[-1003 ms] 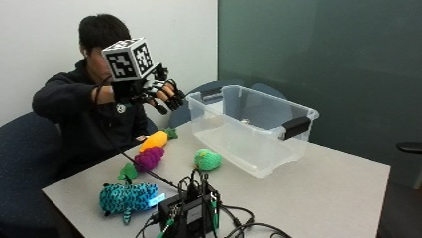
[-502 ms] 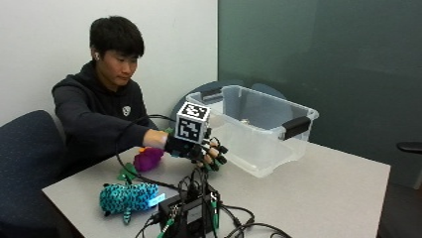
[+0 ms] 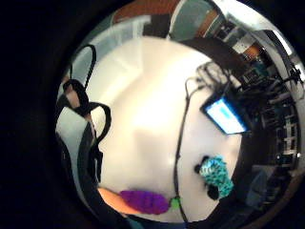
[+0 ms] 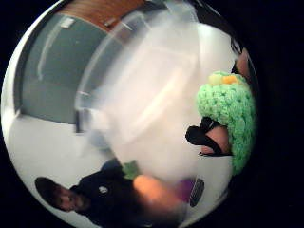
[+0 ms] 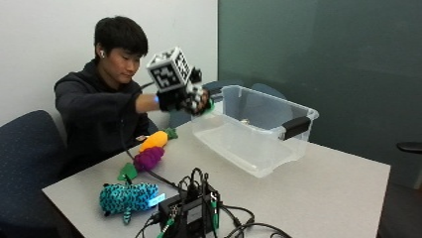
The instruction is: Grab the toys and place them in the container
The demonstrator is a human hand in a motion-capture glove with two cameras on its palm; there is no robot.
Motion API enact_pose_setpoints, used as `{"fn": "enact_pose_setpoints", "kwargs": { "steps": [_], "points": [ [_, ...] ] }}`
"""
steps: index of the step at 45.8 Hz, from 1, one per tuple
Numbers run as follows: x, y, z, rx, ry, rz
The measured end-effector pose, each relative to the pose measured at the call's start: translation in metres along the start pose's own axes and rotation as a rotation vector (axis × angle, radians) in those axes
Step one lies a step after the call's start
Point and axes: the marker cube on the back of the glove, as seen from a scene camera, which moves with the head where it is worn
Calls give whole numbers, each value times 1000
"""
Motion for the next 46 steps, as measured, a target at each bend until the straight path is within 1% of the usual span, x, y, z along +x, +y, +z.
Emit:
{"fn": "enact_pose_setpoints", "kwargs": {
  "steps": [3, 6, 8, 11, 14, 18, 20, 22, 25, 27, 31, 33, 39, 43, 46],
  "points": [
    [-22, -13, -39, 73, -3, -42],
    [-51, -33, -70, 129, 22, -118],
    [-76, -46, -82, 139, 9, -157],
    [-107, -65, -84, 118, -42, -154],
    [-129, -77, -64, 20, -31, -115],
    [-143, -70, -22, -261, 75, -121],
    [-139, -64, -14, -339, 61, -134],
    [-124, -63, -17, -332, 28, -109],
    [-77, -69, -41, -267, 5, 15],
    [-52, -63, -55, -240, 12, 57],
    [-24, -27, -73, -221, 59, 49],
    [-2, -11, -81, -216, 75, 110],
    [86, 45, -108, -196, 106, 395],
    [154, 79, -110, -230, 144, 470],
    [194, 105, -95, -254, 210, 493]
  ]
}}
